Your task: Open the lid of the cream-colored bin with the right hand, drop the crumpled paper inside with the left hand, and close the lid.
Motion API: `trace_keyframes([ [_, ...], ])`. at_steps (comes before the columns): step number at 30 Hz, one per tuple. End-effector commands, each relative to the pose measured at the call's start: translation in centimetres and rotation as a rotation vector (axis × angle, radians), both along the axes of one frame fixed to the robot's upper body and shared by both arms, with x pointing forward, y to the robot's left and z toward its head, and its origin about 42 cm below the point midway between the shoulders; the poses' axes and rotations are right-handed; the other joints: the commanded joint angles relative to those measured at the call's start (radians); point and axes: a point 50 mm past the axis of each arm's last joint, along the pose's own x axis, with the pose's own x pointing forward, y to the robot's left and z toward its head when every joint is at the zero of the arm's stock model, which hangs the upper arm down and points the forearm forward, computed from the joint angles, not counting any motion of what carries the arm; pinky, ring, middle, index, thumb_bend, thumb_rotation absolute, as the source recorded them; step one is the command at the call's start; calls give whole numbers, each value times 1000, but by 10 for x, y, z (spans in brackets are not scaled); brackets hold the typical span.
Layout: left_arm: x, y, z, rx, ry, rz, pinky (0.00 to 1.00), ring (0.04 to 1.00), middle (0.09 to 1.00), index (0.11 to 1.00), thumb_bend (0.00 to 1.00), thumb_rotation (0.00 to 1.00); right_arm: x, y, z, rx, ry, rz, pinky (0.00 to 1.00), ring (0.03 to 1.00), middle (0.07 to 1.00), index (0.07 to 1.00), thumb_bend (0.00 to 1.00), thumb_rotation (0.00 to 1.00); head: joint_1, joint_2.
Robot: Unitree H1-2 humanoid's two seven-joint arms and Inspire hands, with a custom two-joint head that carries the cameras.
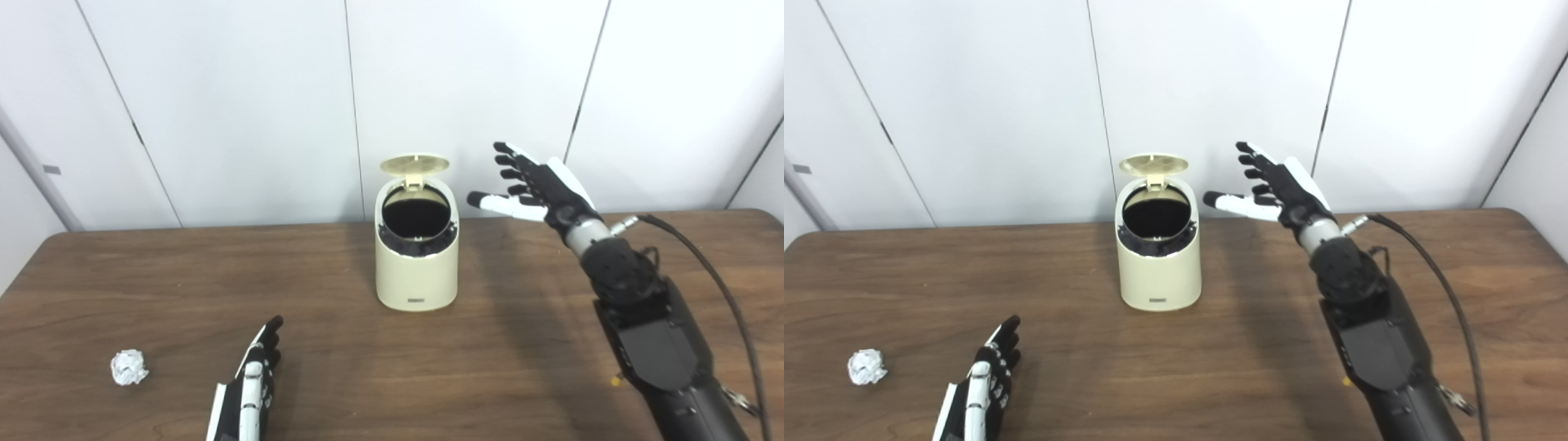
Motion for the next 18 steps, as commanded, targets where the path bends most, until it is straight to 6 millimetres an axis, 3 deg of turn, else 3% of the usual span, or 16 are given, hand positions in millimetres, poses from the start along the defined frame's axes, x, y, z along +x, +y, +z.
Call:
trace_keyframes([
  [1,-3,0,-5,0,21,-8,1000,1000,977,918,311,1000,-6,-5,17,30,-50,10,827,875,898,921,680,581,-4,2],
  [6,-2,3,-2,6,23,-14,1000,1000,989,928,312,1000,-26,-24,1,64,-31,14,883,901,919,923,632,624,-12,6],
  [10,-2,6,-2,2,25,-16,1000,1000,987,923,336,1000,-43,-44,-14,46,-32,17,883,918,937,935,606,785,-19,9],
  [18,-1,14,0,14,29,-3,1000,1000,989,937,342,1000,-98,-61,-36,243,28,39,977,952,962,940,508,958,-24,25],
])
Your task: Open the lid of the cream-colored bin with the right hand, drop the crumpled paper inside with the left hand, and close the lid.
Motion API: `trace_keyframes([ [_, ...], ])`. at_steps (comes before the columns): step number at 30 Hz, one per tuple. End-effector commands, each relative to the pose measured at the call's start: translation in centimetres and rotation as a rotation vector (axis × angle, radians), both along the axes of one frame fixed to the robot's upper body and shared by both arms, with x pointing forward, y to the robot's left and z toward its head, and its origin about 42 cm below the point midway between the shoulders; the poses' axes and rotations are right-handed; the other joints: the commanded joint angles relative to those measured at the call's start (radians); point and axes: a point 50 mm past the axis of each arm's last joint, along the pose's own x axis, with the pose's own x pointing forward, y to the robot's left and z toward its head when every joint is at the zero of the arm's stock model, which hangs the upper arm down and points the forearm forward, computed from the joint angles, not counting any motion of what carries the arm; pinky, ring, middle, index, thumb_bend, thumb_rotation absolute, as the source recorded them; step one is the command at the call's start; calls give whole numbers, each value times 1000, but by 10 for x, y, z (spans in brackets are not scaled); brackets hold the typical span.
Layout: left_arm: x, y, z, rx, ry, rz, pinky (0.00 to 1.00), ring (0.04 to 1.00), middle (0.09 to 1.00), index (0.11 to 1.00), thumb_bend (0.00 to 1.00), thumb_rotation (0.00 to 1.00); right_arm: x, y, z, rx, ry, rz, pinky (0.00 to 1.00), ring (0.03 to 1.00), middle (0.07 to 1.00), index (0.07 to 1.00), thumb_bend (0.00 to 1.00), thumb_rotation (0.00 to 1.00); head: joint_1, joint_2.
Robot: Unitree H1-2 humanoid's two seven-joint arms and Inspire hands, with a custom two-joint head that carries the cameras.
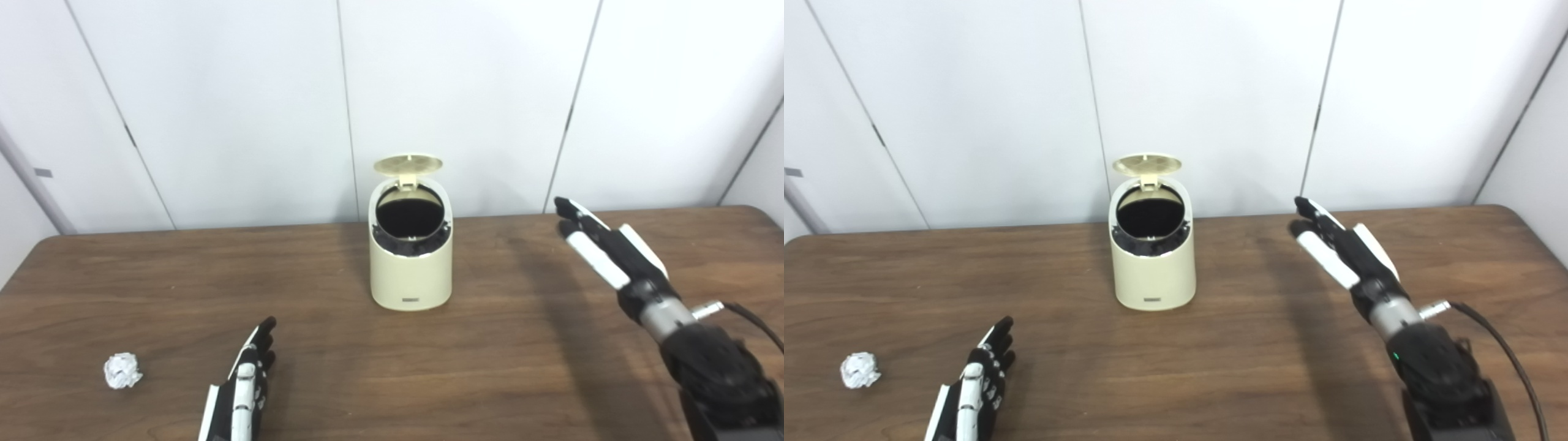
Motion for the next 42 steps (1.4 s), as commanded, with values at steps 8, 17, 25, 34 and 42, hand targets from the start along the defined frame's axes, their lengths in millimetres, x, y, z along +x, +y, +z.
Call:
trace_keyframes([
  [8,3,7,1,16,11,13,1000,1000,982,948,324,997,-33,-1,1,103,-50,1,976,938,947,920,503,947,-24,12],
  [17,8,9,2,10,-10,8,1000,1000,993,990,332,1000,-54,13,-39,261,-80,-84,993,929,937,908,454,910,-11,42],
  [25,10,8,2,-1,-18,16,1000,972,982,996,386,988,-60,24,-56,279,-53,-70,988,941,942,970,535,879,48,119],
  [34,14,14,3,0,-18,14,1000,963,973,982,469,948,-57,26,-67,312,-39,-87,1000,972,968,994,563,916,70,184],
  [42,15,18,7,17,-40,6,993,961,968,973,485,952,-64,38,-67,352,-47,-109,1000,968,966,986,525,919,64,212],
])
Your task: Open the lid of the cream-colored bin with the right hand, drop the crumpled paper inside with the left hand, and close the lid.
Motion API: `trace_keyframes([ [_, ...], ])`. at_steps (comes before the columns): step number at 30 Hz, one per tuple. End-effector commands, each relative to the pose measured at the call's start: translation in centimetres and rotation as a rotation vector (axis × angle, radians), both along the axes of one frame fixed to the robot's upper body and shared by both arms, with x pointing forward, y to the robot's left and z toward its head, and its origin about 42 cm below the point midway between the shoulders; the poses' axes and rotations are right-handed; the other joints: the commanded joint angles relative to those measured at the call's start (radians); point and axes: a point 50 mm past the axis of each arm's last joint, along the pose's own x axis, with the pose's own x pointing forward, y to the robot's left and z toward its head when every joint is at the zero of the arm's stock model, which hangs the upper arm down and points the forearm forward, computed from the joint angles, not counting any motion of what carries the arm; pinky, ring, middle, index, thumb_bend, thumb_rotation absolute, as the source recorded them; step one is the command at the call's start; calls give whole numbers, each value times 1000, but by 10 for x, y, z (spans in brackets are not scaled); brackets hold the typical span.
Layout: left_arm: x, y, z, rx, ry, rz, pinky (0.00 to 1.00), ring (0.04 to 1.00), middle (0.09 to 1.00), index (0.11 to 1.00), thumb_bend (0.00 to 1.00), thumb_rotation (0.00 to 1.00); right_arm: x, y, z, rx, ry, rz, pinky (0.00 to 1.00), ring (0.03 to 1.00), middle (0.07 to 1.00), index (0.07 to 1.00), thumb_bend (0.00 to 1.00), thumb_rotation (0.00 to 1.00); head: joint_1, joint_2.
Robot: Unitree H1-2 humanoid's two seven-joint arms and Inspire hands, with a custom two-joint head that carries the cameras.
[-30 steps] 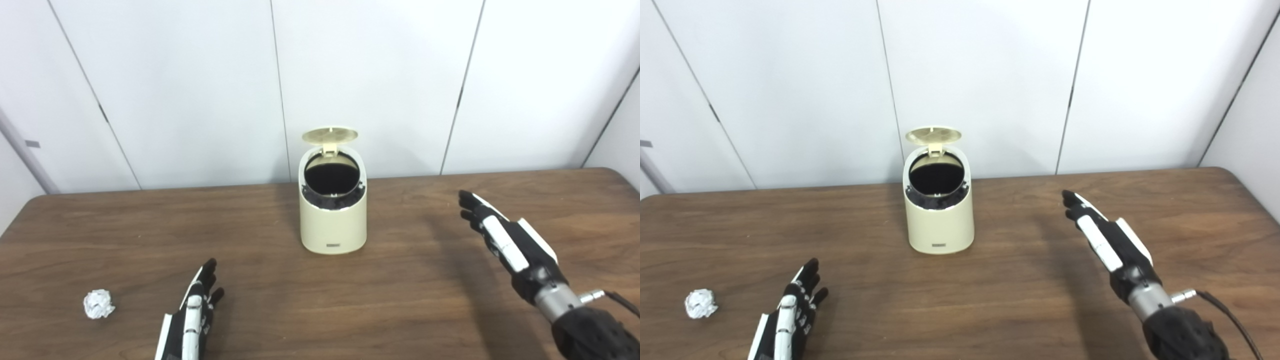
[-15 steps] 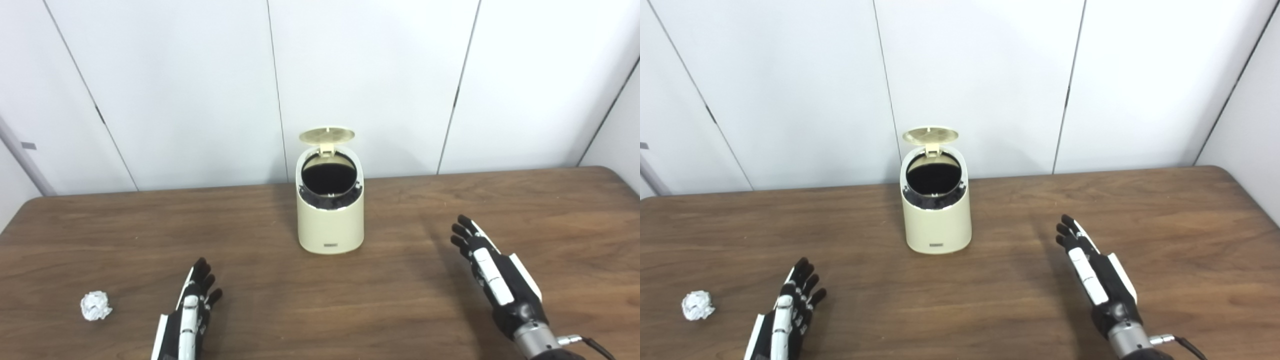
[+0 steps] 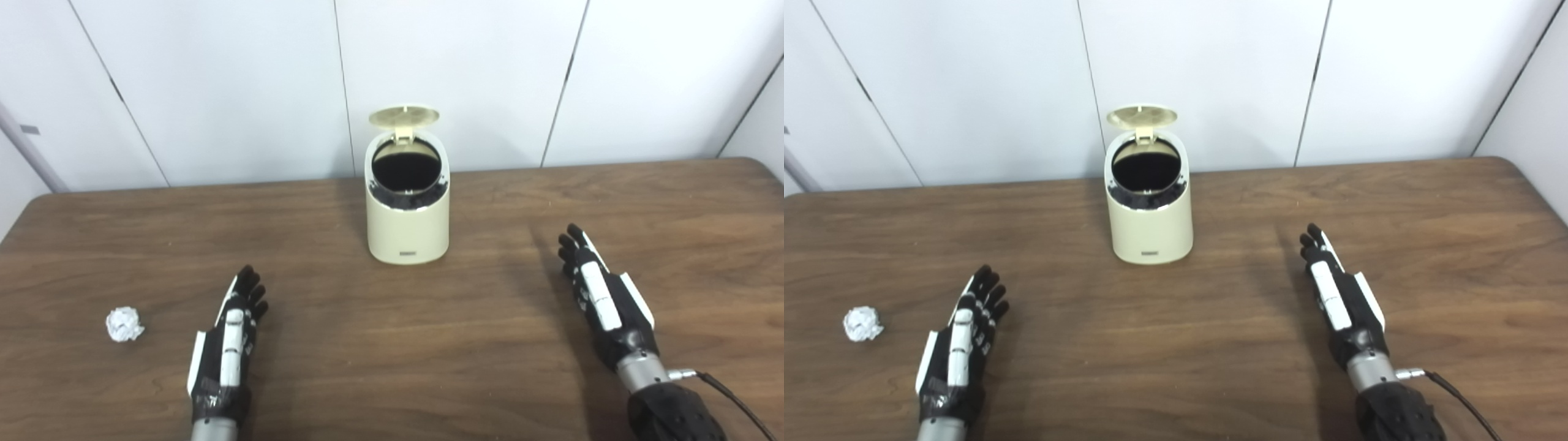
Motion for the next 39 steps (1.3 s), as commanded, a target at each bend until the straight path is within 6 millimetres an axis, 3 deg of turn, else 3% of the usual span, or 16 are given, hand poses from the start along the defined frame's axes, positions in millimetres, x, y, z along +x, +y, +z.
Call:
trace_keyframes([
  [1,3,3,5,11,-36,-12,998,966,972,977,486,955,1,4,15,16,-86,0,1000,969,968,987,523,918,0,4],
  [9,4,3,7,-7,-62,-13,971,949,959,962,526,917,0,8,13,73,-78,-5,1000,976,969,981,527,909,8,20],
  [21,3,5,11,-24,-103,-14,1000,988,975,971,492,921,-4,13,8,117,-82,-23,1000,978,969,976,521,909,14,34],
  [39,1,9,14,17,-50,-16,1000,1000,1000,1000,539,943,-13,14,0,135,-85,-37,1000,971,966,959,534,918,19,43],
])
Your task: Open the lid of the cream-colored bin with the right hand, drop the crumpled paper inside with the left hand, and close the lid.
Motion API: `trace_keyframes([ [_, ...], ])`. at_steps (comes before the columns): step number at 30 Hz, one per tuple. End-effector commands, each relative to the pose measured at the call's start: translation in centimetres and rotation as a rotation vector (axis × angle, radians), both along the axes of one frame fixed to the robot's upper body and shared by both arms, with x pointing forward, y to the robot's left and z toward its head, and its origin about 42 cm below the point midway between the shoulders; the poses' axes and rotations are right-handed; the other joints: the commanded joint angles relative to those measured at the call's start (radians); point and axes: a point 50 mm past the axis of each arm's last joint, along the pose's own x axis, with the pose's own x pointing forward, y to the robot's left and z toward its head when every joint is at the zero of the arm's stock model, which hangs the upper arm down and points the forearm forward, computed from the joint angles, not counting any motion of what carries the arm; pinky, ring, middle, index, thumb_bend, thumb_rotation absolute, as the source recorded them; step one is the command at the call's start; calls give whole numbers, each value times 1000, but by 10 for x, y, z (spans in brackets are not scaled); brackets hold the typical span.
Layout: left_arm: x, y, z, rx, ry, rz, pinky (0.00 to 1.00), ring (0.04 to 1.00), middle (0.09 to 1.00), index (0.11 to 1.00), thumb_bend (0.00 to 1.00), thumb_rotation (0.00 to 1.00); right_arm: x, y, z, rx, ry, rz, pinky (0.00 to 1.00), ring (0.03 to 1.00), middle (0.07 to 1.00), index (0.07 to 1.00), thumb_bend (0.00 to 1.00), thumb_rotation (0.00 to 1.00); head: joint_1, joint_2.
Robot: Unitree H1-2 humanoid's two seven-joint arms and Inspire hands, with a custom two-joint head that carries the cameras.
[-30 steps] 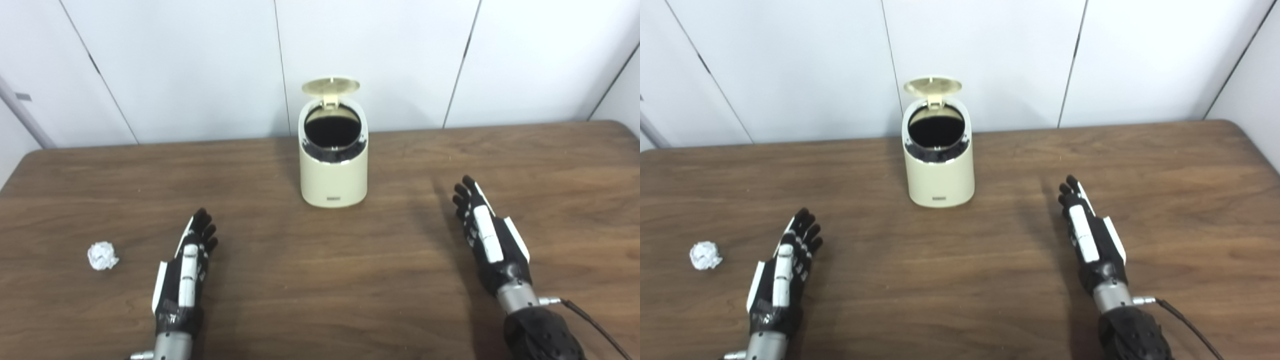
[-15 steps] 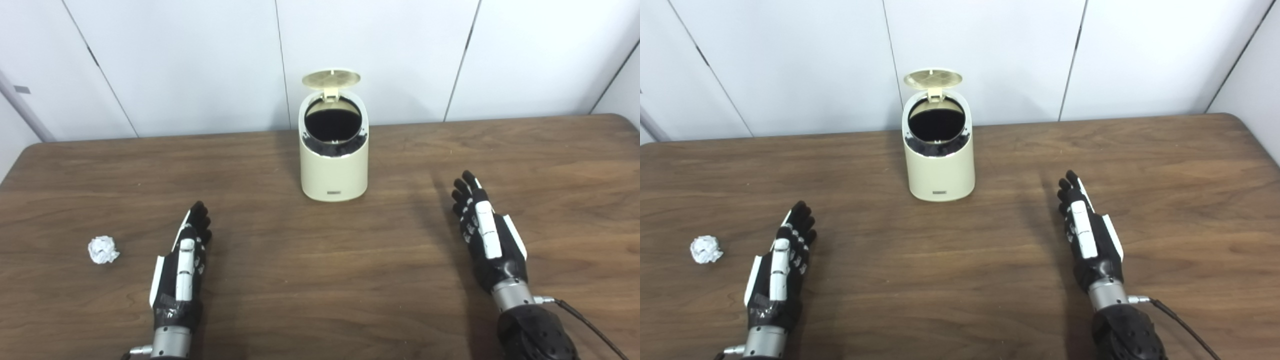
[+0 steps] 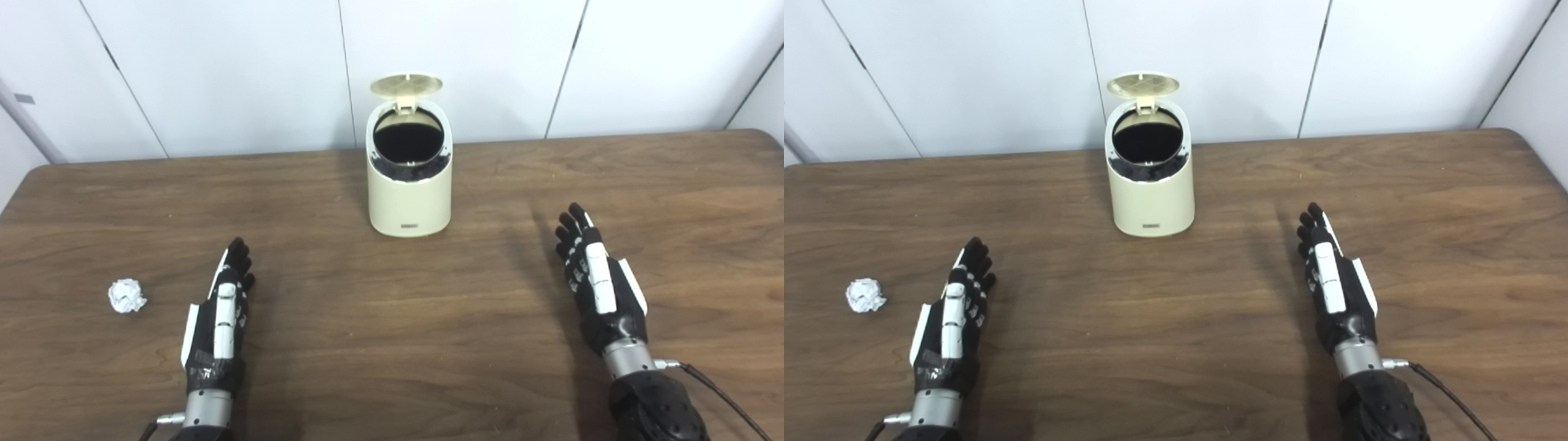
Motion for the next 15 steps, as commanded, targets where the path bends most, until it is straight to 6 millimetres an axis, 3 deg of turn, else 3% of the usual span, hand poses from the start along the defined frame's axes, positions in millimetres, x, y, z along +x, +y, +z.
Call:
trace_keyframes([
  [1,2,2,13,12,-48,-11,1000,1000,1000,1000,541,939,0,0,8,17,-62,-8,1000,970,963,952,532,917,16,-3],
  [15,-1,-9,7,20,-51,-9,1000,1000,994,999,491,964,-4,-17,1,39,-63,-16,1000,968,968,963,511,917,145,-48],
])
